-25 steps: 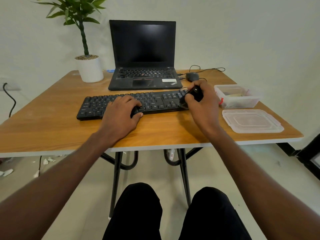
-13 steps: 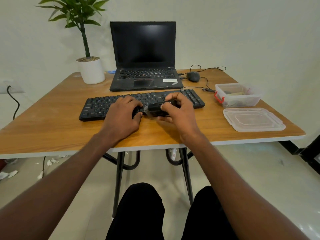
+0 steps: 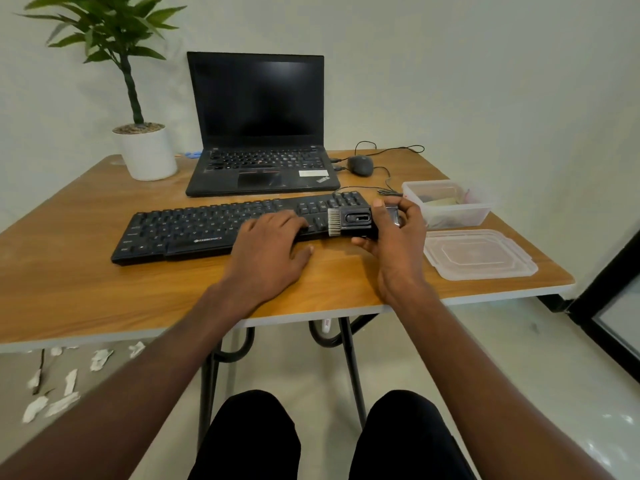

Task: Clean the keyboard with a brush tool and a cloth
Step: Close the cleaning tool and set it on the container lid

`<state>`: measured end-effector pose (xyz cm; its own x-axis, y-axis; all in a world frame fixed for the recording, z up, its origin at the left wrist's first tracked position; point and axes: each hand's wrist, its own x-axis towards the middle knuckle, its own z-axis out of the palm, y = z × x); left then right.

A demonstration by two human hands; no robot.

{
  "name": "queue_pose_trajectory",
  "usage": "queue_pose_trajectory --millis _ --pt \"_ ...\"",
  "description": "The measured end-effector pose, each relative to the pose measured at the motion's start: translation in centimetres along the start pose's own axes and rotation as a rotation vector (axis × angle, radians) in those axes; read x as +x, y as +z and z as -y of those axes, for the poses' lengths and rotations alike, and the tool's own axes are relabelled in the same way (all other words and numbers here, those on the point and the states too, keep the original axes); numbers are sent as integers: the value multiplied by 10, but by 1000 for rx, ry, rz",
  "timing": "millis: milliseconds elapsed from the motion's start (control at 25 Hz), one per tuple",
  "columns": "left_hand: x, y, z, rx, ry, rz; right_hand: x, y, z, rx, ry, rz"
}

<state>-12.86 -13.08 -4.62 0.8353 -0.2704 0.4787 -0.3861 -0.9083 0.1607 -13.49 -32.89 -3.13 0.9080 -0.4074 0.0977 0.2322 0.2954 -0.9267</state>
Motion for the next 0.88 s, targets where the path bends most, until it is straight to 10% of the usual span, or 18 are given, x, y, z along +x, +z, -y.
queue_pose_trajectory --millis 240,440,880 --pt "-6 -3 1 -21 -5 1 0 -2 4 48 46 68" --pt "-4 -8 -24 -535 -68 -47 -1 -3 2 50 36 153" --pt "16 5 -23 -566 -98 -54 0 -5 -3 -17 3 219"
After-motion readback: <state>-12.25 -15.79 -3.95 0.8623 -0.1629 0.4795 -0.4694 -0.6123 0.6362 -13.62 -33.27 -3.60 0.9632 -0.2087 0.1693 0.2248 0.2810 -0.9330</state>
